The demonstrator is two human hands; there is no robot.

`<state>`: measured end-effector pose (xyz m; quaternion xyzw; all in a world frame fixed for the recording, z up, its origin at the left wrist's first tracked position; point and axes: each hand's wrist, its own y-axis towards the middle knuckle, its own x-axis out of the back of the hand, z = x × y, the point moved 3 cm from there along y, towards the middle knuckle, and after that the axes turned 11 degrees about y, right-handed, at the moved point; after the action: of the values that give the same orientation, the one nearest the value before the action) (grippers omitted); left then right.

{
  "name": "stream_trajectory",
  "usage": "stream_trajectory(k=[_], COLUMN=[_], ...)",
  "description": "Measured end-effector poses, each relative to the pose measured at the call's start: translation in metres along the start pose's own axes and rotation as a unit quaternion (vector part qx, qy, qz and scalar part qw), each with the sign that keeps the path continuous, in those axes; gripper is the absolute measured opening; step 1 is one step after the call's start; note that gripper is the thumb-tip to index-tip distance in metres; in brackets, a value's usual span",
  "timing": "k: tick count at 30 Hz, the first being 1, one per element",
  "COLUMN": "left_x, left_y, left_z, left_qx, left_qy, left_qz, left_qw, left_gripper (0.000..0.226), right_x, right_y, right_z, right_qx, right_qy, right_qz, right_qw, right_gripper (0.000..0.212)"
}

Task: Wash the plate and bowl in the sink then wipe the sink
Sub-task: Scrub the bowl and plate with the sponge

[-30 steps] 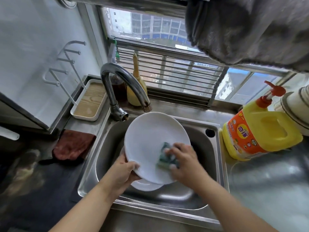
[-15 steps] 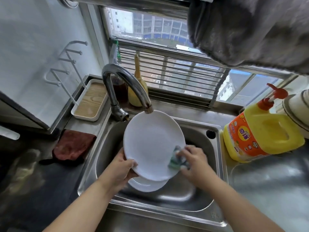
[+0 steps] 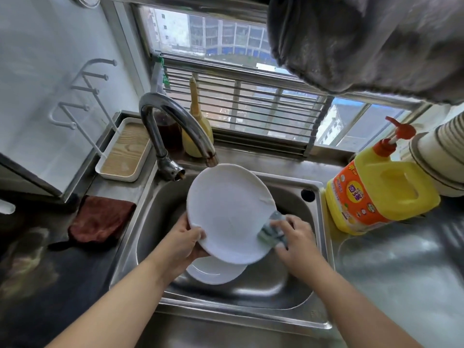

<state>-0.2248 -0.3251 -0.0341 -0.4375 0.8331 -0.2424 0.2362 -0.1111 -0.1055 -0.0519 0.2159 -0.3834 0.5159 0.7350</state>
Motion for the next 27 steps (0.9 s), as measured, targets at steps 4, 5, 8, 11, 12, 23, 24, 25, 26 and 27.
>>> stream_trajectory(k=[4, 5, 8, 11, 12, 23, 24, 25, 26, 27], left_x=[-0.003, -0.002, 0.008, 0.017, 0.02, -0.01, -0.026, -0.04, -0.051, -0.057], left_y=[0.009, 0.009, 0.008, 0.008, 0.009, 0.009, 0.006, 0.003, -0.002, -0.005], left_z=[-0.016, -0.02, -0.028, -0.035, -0.037, -0.021, -0.012, -0.004, 0.002, 0.004], left_qx=[-0.008, -0.008, 0.006, 0.021, 0.027, -0.037, -0.044, -0.043, -0.04, -0.035], left_qy=[-0.022, -0.005, 0.05, 0.06, 0.054, -0.16, -0.179, -0.185, -0.181, -0.167], left_qz=[-0.006, 0.001, 0.009, 0.032, 0.04, 0.015, 0.016, 0.017, 0.017, 0.01], left_qw=[1.0, 1.0, 0.999, 0.997, 0.997, 0.986, 0.983, 0.982, 0.983, 0.985], left_gripper=[0.048, 0.047, 0.049, 0.052, 0.052, 0.058, 0.057, 0.055, 0.053, 0.051], right_x=[-0.015, -0.021, -0.011, 0.019, 0.027, 0.016, 0.007, -0.003, -0.012, -0.017], right_y=[-0.005, -0.017, -0.033, -0.024, -0.021, -0.023, -0.024, -0.025, -0.026, -0.028], right_z=[0.061, 0.071, 0.059, 0.03, 0.026, 0.066, 0.074, 0.081, 0.088, 0.091], right_qx=[0.088, 0.127, 0.189, 0.172, 0.174, 0.216, 0.209, 0.2, 0.189, 0.182], right_qy=[0.023, 0.029, -0.038, -0.109, -0.121, -0.181, -0.171, -0.158, -0.144, -0.13], right_qz=[-0.02, 0.004, 0.037, 0.006, 0.008, -0.174, -0.182, -0.185, -0.183, -0.174], right_qw=[0.996, 0.991, 0.981, 0.979, 0.977, 0.943, 0.945, 0.949, 0.954, 0.959], right_gripper=[0.047, 0.049, 0.051, 0.053, 0.055, 0.058, 0.057, 0.056, 0.054, 0.051])
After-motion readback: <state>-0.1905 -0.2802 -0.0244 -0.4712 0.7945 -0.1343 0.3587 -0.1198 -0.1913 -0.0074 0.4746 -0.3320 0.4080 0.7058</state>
